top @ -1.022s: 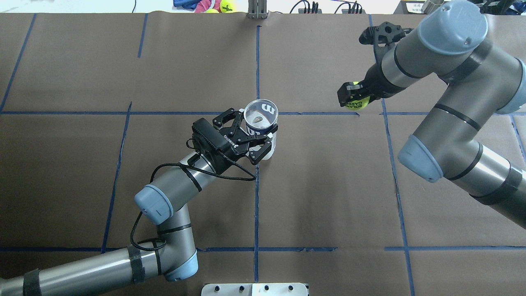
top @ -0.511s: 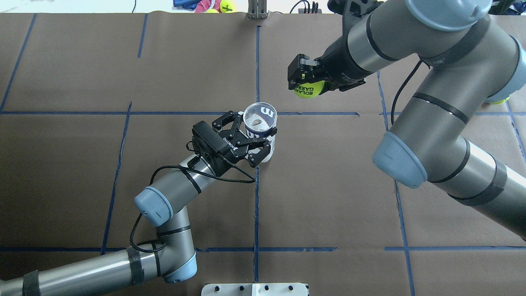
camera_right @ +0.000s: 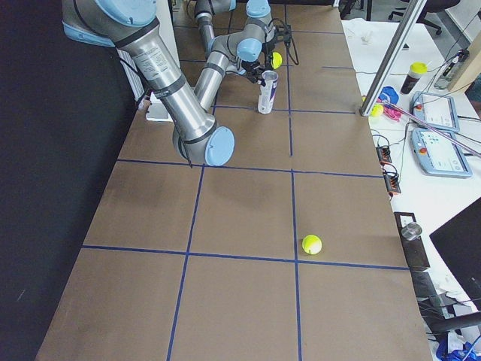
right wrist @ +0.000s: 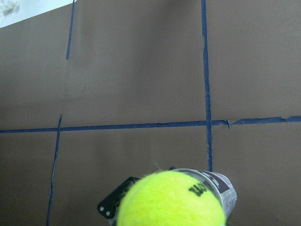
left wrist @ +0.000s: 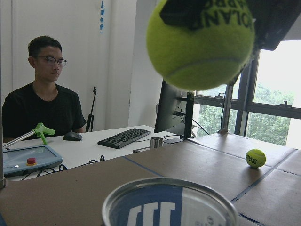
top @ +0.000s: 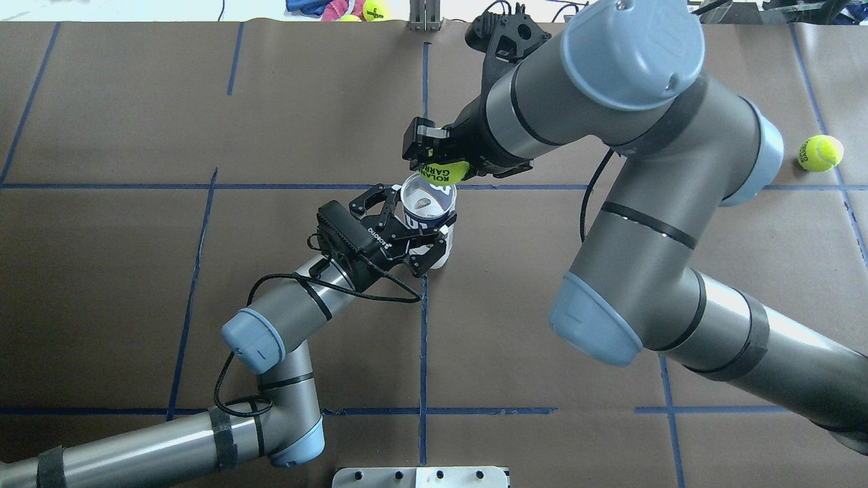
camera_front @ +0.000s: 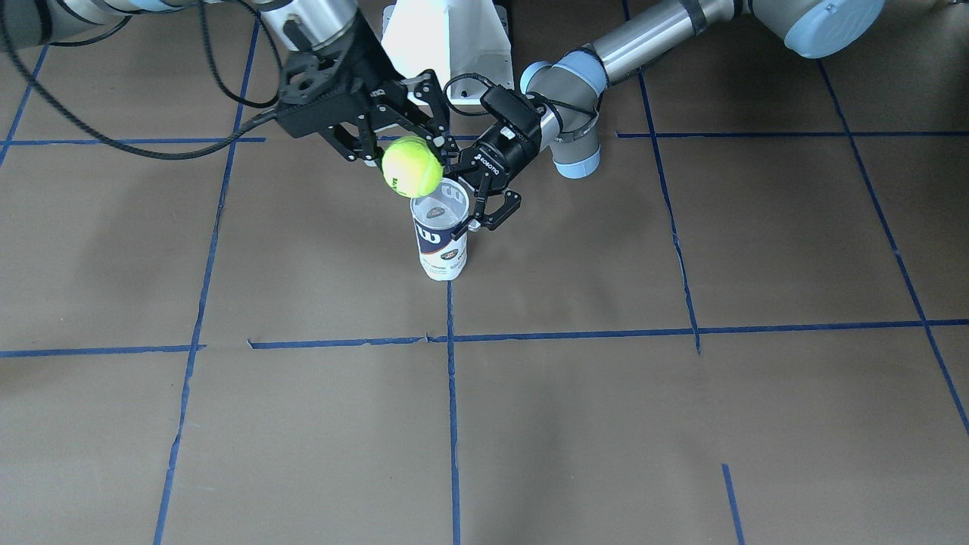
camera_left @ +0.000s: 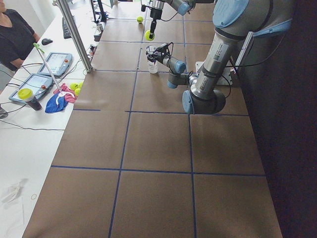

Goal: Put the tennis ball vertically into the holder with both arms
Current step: 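Carry the ball with the right gripper over the can's opening, then lower the ball into the can and open the right gripper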

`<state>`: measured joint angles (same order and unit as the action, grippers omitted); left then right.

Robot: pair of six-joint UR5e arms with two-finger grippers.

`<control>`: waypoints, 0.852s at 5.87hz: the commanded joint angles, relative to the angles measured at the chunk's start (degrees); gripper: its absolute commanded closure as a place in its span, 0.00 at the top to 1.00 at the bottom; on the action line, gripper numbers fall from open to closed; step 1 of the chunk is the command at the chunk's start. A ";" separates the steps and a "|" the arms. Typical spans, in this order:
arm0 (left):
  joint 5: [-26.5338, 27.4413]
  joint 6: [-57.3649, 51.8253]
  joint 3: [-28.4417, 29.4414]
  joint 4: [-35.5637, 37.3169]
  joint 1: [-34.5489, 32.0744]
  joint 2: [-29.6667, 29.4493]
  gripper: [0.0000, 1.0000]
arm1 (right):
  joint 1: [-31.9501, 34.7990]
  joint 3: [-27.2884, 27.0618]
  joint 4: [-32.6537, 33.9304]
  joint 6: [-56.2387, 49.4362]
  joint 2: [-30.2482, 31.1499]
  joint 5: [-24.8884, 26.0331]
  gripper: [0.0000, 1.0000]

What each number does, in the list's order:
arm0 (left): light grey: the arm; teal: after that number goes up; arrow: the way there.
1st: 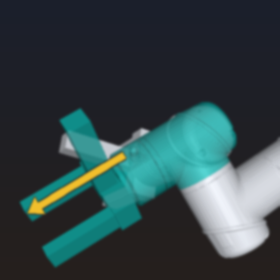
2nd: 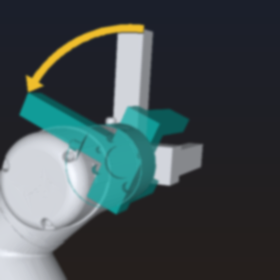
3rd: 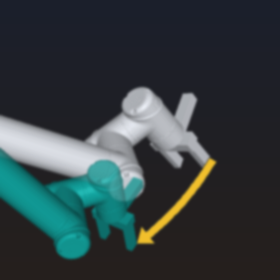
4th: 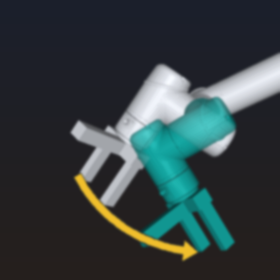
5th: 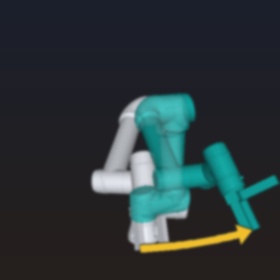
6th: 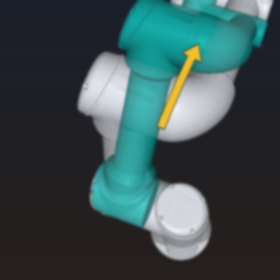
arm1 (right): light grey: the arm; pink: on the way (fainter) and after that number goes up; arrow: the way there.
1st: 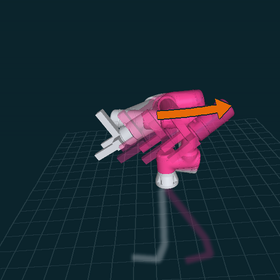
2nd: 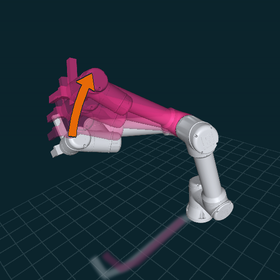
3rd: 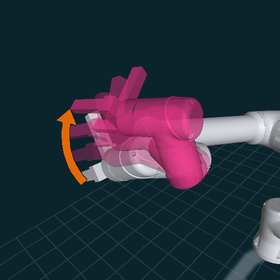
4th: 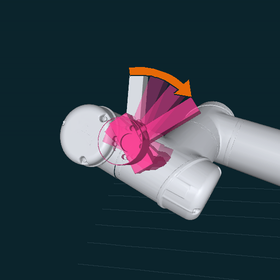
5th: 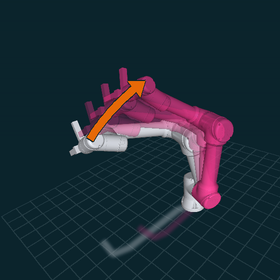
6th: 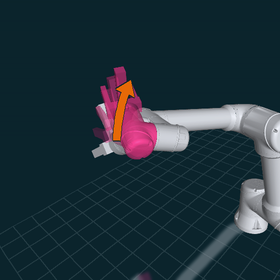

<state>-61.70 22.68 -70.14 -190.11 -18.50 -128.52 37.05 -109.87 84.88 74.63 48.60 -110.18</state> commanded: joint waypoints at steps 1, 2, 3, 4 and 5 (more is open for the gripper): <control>0.00 0.00 0.00 0.01 0.04 0.20 0.81 | -1.54 1.31 0.63 0.08 -0.26 1.19 0.31; 0.00 0.00 0.00 0.01 0.04 0.20 0.81 | -2.68 2.19 0.63 0.08 -0.78 3.98 0.35; 0.00 0.00 0.00 0.01 0.04 0.20 0.81 | -2.86 2.46 0.63 0.08 -0.88 4.53 0.52; 0.00 0.00 0.00 0.01 0.13 0.20 0.81 | -2.95 2.47 0.63 0.34 -0.88 4.53 0.75; 0.00 0.00 0.00 0.01 0.30 0.29 0.81 | -2.95 3.68 0.63 0.78 -1.92 4.53 0.81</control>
<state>-61.70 22.68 -70.14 -190.11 -18.32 -128.29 34.16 -107.07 85.52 75.05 47.42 -105.73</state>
